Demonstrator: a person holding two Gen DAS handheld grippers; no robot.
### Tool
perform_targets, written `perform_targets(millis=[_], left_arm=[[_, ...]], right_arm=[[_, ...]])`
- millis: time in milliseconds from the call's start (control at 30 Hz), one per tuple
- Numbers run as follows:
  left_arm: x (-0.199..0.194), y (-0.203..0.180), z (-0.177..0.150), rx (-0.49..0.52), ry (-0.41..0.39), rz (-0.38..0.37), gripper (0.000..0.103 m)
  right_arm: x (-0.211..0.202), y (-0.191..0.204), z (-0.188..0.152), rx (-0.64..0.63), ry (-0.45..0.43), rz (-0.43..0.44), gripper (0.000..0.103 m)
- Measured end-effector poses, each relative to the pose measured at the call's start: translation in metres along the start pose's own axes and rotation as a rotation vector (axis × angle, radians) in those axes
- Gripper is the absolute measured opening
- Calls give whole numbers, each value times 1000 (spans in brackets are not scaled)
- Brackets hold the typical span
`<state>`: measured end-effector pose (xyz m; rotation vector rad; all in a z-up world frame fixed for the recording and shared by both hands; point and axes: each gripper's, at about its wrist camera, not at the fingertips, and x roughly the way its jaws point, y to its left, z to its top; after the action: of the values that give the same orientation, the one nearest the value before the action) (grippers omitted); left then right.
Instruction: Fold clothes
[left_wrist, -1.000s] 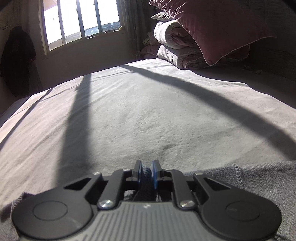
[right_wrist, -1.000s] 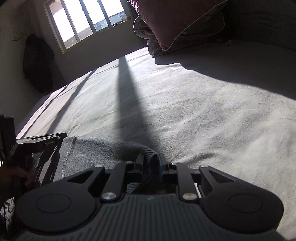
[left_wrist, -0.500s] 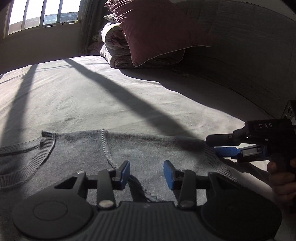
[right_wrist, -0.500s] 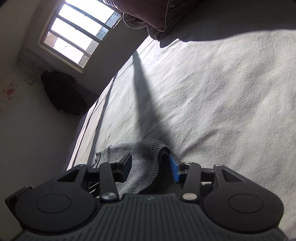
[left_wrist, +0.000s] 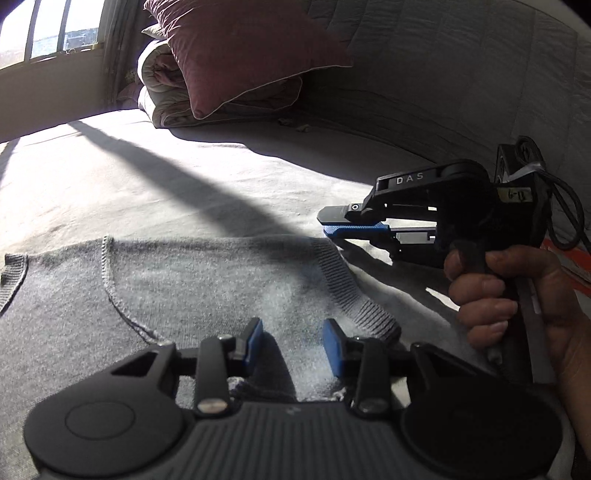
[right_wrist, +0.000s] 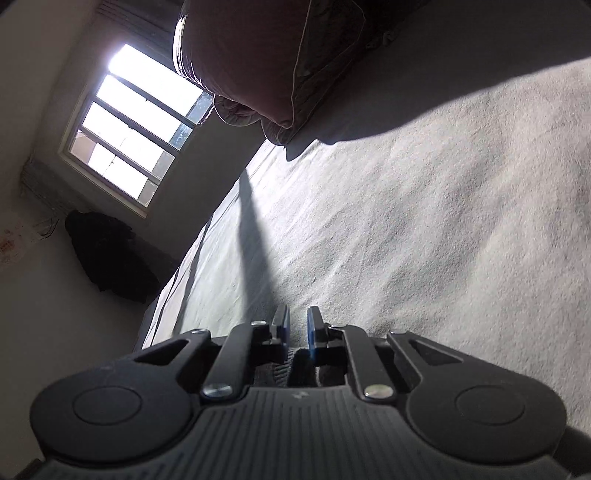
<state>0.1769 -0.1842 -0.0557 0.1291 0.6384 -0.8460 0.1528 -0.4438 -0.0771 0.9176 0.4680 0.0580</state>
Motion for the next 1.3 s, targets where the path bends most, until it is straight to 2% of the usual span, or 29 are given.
perform_targets(millis=[67, 233, 367, 433, 533, 700, 833, 867, 900, 1000, 1067, 1133, 1300], left_arm=[[0, -6, 2, 26, 2, -19, 36], [-18, -8, 8, 15, -43, -120, 35], [-35, -25, 3, 172, -43, -135, 35], [-39, -36, -2, 248, -22, -151, 33], [-36, -47, -8, 342, -19, -94, 32], [-23, -47, -11, 379, 7, -65, 32], [-11, -37, -5, 348, 15, -71, 29], [-9, -35, -3, 334, 16, -69, 20], [-8, -33, -2, 325, 17, -58, 6], [-11, -32, -2, 307, -3, -54, 4], [-17, -33, -2, 285, -25, -94, 4], [-19, -33, -2, 251, -27, -137, 4], [-6, -27, -6, 172, 7, -162, 4]], right_arm=[[0, -2, 1, 5, 20, 7, 21], [4, -6, 4, 14, 60, 19, 19], [4, -8, 6, 38, 80, 41, 21], [5, -8, 7, 43, 127, 64, 21], [6, -7, 7, 48, 164, 71, 21], [9, -7, 5, 45, 183, 65, 20], [14, -3, 3, 24, 198, 67, 20], [16, -2, 2, 15, 199, 65, 19], [17, -1, 1, 5, 198, 64, 19], [20, 4, -3, -32, 187, 53, 16], [20, 7, -5, -66, 166, 19, 1], [20, 9, -6, -101, 145, -15, 1], [20, 15, -9, -187, 93, -100, 0]])
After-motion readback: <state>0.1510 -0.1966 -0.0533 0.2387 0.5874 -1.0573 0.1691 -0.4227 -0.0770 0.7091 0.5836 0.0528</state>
